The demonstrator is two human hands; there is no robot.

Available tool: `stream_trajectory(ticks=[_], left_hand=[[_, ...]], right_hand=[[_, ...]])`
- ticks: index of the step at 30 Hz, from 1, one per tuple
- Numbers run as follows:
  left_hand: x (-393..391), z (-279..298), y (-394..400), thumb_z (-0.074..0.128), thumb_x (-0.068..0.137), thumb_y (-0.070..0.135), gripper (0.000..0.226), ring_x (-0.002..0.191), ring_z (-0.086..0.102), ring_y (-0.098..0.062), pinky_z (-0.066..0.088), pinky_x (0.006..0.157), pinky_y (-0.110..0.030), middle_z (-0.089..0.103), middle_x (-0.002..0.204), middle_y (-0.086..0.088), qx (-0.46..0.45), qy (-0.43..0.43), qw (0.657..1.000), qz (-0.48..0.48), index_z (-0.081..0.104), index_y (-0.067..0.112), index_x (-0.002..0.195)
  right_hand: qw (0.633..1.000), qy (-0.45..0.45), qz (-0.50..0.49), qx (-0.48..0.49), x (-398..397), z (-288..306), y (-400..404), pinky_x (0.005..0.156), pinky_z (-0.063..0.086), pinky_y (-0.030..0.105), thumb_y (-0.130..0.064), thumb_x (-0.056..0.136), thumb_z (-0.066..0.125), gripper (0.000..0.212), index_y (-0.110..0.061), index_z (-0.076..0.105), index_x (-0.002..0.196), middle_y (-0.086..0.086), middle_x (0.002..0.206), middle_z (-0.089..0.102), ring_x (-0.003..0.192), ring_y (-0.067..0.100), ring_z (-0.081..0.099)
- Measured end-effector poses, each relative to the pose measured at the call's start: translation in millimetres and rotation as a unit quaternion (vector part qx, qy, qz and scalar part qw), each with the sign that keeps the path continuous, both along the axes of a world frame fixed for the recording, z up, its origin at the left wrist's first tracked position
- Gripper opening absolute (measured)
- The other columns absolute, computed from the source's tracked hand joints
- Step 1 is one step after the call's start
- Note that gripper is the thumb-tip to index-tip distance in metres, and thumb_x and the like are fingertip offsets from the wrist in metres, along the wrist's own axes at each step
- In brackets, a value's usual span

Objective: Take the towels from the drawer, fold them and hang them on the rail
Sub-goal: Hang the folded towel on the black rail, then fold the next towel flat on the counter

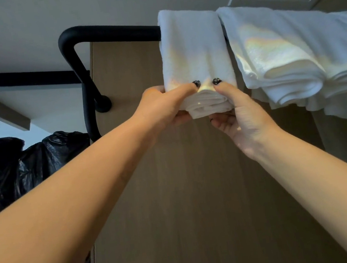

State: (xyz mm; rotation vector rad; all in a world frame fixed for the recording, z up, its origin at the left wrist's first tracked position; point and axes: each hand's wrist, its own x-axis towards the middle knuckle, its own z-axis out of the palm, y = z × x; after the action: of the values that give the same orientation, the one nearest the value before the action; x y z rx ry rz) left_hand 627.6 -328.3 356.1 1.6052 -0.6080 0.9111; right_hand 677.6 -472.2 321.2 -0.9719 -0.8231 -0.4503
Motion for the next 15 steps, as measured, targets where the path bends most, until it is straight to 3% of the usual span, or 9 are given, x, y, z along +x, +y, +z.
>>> stream_trajectory(ticks=[3,7,11,15], left_hand=[[-5,-13,10,0.074,0.084,0.03,0.033,0.095,0.073,-0.025,0.061,0.078,-0.034,0.073,0.1,-0.011,0.022,0.03,0.999,-0.004,0.066,0.003,0.102],[-11,-42,27,0.069,0.072,0.038,0.045,0.1,0.059,-0.014,0.05,0.088,-0.033,0.058,0.102,-0.001,0.061,0.077,0.995,-0.032,0.065,0.015,0.111],[-12,-81,50,0.073,0.069,0.035,0.089,0.118,0.062,-0.011,0.054,0.096,-0.035,0.062,0.131,0.002,0.024,0.114,0.993,-0.02,0.038,0.011,0.148],[-13,-128,74,0.071,0.088,0.021,0.071,0.118,0.06,-0.003,0.049,0.103,-0.036,0.061,0.132,0.006,0.043,0.138,0.989,0.013,0.036,0.018,0.149]], right_hand=[[0.999,0.014,-0.006,-0.047,-6,-12,-6,0.062,0.054,0.027,-0.045,0.09,0.062,0.026,-0.021,0.069,0.098,-0.003,0.075,0.068,0.066,0.011,0.064],[0.998,0.043,-0.004,-0.047,-13,-35,-10,0.067,0.055,0.033,-0.045,0.092,0.057,0.036,-0.017,0.06,0.114,0.007,0.093,0.075,0.078,0.021,0.071],[0.995,0.072,0.013,-0.073,-16,-69,-8,0.072,0.054,0.036,-0.042,0.091,0.057,0.039,-0.02,0.055,0.122,0.005,0.099,0.076,0.089,0.021,0.073],[0.985,0.082,-0.024,-0.151,-12,-112,6,0.073,0.059,0.034,-0.033,0.094,0.057,0.025,-0.021,0.061,0.115,0.003,0.098,0.075,0.092,0.021,0.072]])
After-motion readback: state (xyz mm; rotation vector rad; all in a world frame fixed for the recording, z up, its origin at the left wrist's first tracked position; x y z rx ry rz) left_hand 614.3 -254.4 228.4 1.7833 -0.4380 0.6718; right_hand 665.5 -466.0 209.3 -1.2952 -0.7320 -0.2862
